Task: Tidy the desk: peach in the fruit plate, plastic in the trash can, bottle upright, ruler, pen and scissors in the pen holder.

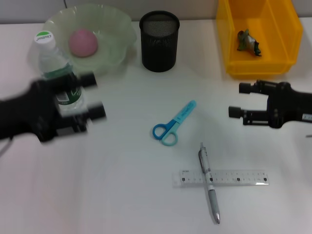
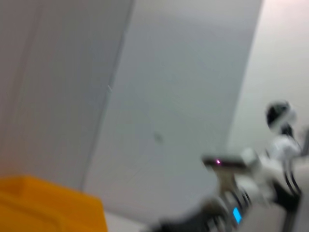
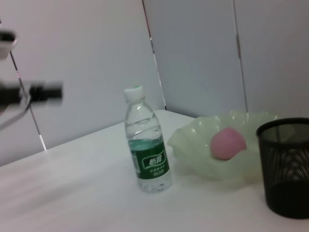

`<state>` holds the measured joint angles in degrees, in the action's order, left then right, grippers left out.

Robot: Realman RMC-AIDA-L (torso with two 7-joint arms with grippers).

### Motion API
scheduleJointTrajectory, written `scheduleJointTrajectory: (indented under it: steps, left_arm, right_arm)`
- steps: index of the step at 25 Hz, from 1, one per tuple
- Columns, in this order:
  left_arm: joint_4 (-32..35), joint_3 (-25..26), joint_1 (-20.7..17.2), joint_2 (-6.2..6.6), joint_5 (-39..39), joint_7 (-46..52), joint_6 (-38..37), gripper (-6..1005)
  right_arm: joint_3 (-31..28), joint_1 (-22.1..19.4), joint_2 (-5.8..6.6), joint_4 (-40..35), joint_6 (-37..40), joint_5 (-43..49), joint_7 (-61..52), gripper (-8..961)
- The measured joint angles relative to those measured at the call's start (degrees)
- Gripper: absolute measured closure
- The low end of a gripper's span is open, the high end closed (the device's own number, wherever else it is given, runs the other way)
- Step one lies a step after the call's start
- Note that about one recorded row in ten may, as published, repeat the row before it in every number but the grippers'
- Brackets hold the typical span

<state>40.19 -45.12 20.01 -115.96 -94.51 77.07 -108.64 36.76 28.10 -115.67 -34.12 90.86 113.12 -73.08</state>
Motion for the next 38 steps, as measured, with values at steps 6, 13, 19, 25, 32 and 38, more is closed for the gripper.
scheduleJointTrajectory:
  steps: [6,13,19,25,32,38]
  left_arm:
    - [-6.24,-0.53,0.07,-1.24,-8.80,-9.77,1.76,211]
    - [-12.53,-0.77,0.19,-1.18,-10.27,-17.62,3.25,213]
    - [-12.64,-0.68,-0.60,-1.97,-10.67,-17.33,6.09,214]
    - [-12.69,0.83,-2.11,-2.29,-10.43,-17.45,7.58,215]
    - [-12.71,0.45,-2.26,-2.51,-10.76,-17.07,10.33,216]
    - [-12.76,0.74,-2.27,-2.51,-10.53,-17.34,11.30,216]
  right_arm:
    - [2.36,3.75,1.89,-3.62,0.45,0.94,-6.21,134]
    - [5.00,15.96,4.31,-5.93,0.60,12.30,-13.15,134]
    - [12.27,25.15,4.52,-5.90,-0.68,21.52,-12.22,134]
    - [25.00,31.53,2.03,-5.82,-5.87,27.30,-4.41,134]
    - [33.66,32.62,-3.16,-7.10,-10.51,34.26,2.91,135]
    - [38.95,33.13,-3.76,-6.95,-13.24,34.52,5.33,135]
